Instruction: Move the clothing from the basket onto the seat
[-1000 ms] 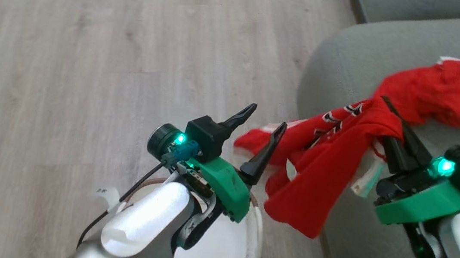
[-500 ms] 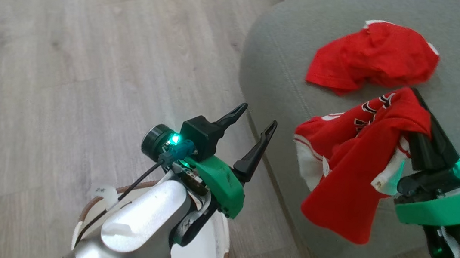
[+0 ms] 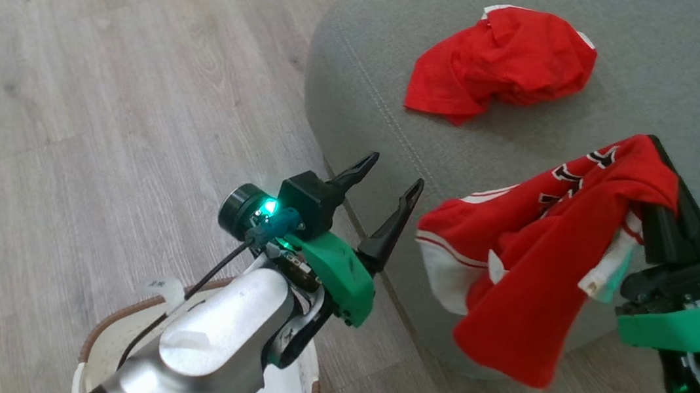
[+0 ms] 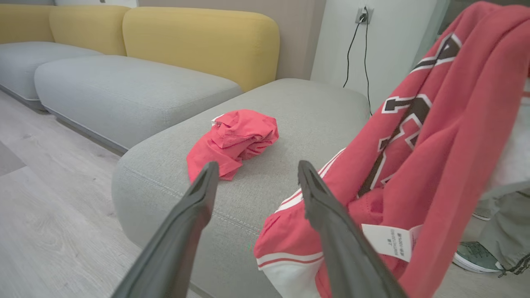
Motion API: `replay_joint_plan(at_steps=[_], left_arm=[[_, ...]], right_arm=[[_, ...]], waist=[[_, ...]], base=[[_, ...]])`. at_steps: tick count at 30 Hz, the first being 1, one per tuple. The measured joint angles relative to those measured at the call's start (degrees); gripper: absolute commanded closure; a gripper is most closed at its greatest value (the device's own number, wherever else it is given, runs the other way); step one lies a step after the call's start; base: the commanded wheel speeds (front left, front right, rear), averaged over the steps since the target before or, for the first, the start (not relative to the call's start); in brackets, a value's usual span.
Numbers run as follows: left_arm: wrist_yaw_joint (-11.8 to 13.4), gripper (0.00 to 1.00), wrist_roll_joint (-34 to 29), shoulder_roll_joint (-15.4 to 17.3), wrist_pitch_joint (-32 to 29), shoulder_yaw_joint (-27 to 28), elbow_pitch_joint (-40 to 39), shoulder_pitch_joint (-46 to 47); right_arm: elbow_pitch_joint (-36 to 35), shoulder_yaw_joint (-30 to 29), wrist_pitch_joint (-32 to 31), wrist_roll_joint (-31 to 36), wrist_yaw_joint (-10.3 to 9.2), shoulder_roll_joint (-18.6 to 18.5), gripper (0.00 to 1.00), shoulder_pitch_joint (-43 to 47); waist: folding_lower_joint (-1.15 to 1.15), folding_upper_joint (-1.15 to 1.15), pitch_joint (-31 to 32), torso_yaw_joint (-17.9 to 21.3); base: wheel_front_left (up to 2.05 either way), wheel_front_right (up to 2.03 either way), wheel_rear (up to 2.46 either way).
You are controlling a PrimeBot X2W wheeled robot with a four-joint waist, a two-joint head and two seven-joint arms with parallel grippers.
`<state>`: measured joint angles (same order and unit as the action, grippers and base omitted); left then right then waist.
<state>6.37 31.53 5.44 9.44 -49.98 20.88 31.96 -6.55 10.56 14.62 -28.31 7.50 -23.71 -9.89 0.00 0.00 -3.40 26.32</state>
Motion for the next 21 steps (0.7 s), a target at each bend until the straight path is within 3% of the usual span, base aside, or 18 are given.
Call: replay_joint_plan(at_steps=[12, 16, 21], left_arm=[[-0.36, 0.0, 0.01, -0.42, 0.75, -1.04, 1.55, 1.64], [-0.35, 0.0, 0.0, -0.83, 0.82, -1.27, 1.64, 3.26], [-0.1, 0.0, -0.54, -1.24, 0.16, -2.86, 2.11, 5.88]], right_arm=[[0.46, -1.4, 0.0, -0.51, 0.0, -1.72, 1.0, -1.76], [3.03, -2.58, 0.01, -2.09, 0.0, -3.45, 1.0, -8.12], [9.23, -2.89, 0.01, -4.68, 0.0, -8.88, 1.0, -20.39]], waist=[[0.0, 0.0, -1.52, 1.0], [0.0, 0.0, -2.78, 0.41], [0.0, 0.0, -6.16, -1.03]], base=[[0.0, 0.0, 0.0], [0.0, 0.0, 0.0], [0.0, 0.0, 0.0]])
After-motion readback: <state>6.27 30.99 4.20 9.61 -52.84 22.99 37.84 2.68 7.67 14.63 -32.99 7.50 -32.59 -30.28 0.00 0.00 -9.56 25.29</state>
